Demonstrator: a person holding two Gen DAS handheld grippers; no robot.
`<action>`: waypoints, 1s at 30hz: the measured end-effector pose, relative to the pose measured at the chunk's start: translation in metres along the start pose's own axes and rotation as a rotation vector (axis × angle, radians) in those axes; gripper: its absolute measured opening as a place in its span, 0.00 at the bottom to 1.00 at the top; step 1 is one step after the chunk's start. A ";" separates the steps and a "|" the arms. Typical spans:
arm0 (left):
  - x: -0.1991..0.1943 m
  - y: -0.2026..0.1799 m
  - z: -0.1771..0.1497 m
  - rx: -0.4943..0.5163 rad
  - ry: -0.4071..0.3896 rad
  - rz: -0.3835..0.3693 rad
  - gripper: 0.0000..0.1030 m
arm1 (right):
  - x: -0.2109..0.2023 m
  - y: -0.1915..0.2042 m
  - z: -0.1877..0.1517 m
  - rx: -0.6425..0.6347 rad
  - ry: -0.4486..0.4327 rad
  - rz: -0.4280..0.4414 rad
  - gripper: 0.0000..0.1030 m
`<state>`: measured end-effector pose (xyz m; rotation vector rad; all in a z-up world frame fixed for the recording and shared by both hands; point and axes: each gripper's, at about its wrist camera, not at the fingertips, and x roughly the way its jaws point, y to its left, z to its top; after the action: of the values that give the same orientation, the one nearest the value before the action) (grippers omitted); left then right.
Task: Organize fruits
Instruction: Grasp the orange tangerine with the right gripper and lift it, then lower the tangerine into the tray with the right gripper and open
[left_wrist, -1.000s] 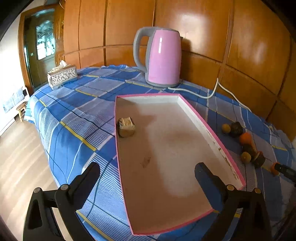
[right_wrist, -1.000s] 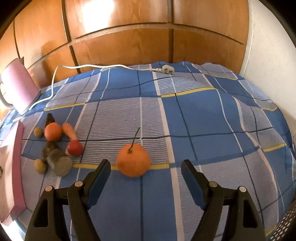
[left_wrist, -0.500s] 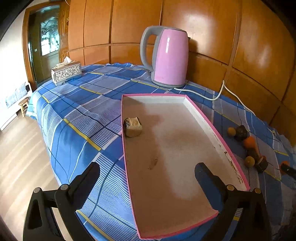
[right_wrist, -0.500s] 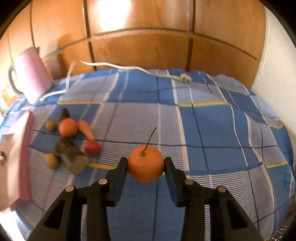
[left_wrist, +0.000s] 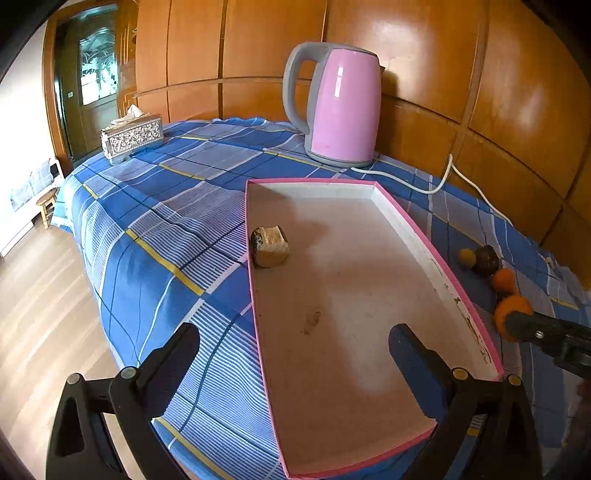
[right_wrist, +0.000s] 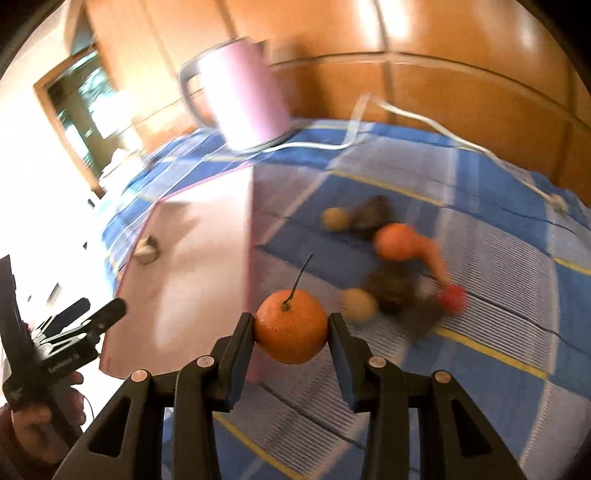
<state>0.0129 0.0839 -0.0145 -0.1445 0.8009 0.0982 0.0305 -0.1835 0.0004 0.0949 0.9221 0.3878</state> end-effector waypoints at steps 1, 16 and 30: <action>0.000 0.001 0.000 -0.001 -0.001 0.001 1.00 | 0.005 0.005 0.002 -0.010 0.009 0.007 0.39; 0.005 0.007 0.003 -0.030 0.025 -0.033 1.00 | 0.066 0.062 0.037 -0.107 0.077 0.029 0.39; 0.002 0.010 0.005 -0.062 0.040 -0.070 1.00 | 0.059 0.070 0.045 -0.104 0.005 0.006 0.60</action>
<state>0.0160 0.0947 -0.0132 -0.2335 0.8324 0.0542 0.0778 -0.0928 -0.0005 0.0014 0.9047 0.4407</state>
